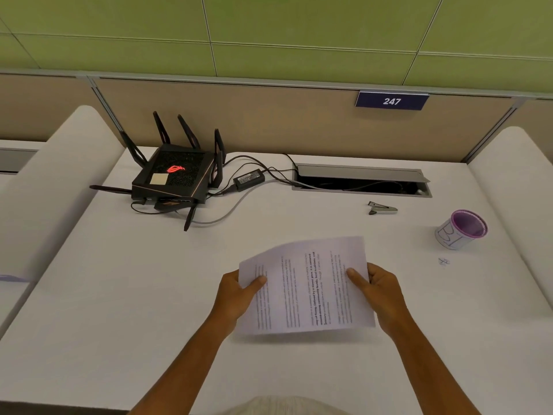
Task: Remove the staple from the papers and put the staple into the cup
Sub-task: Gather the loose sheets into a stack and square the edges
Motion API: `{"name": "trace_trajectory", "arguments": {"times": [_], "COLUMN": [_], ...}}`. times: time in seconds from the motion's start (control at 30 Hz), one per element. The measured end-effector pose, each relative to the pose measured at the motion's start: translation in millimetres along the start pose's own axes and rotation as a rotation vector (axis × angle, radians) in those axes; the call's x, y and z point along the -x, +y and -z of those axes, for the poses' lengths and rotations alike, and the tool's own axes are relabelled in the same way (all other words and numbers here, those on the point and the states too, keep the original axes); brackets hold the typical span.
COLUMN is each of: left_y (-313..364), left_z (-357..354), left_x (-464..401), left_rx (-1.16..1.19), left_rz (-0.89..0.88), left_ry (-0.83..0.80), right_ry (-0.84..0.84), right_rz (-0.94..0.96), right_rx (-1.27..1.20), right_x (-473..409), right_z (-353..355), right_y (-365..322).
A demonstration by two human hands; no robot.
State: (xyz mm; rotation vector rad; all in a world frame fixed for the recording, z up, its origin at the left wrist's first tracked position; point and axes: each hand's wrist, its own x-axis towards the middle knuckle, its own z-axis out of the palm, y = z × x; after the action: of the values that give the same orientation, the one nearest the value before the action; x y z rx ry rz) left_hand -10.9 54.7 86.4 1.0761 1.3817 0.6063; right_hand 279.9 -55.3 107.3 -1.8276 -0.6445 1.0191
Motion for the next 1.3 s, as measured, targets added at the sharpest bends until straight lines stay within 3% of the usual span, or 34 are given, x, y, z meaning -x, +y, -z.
{"name": "trace_trajectory", "arguments": {"times": [0.13,0.27,0.37,0.57,0.77,1.03,1.3], "left_y": [-6,-12,-15,-32,-35,7,53], "left_z": [7,8,-1,-22,-3,16,-18], "left_x": [3,13,25,40,38,20,13], "left_rx": [0.096,0.308,0.45,0.525,0.479,0.104,0.184], "left_rz": [0.04,0.105,0.158,0.218,0.205,0.065,-0.12], "left_ry": [0.028,0.063,0.067,0.028,0.004,-0.233,-0.204], "right_ry": [-0.162,-0.199,-0.222,-0.107,-0.042,-0.126,-0.054], "right_rz": [-0.068,-0.169,-0.164,-0.115,-0.1,-0.022,0.122], "right_rx": [-0.122,-0.446,-0.536,-0.399,-0.241,-0.08,-0.112], "right_x": [0,9,22,39,29,16,19], "right_z": [16,11,-11,-54,-43,-20,-28], "right_y": [-4,7,9,10,3,-19,-37]}}
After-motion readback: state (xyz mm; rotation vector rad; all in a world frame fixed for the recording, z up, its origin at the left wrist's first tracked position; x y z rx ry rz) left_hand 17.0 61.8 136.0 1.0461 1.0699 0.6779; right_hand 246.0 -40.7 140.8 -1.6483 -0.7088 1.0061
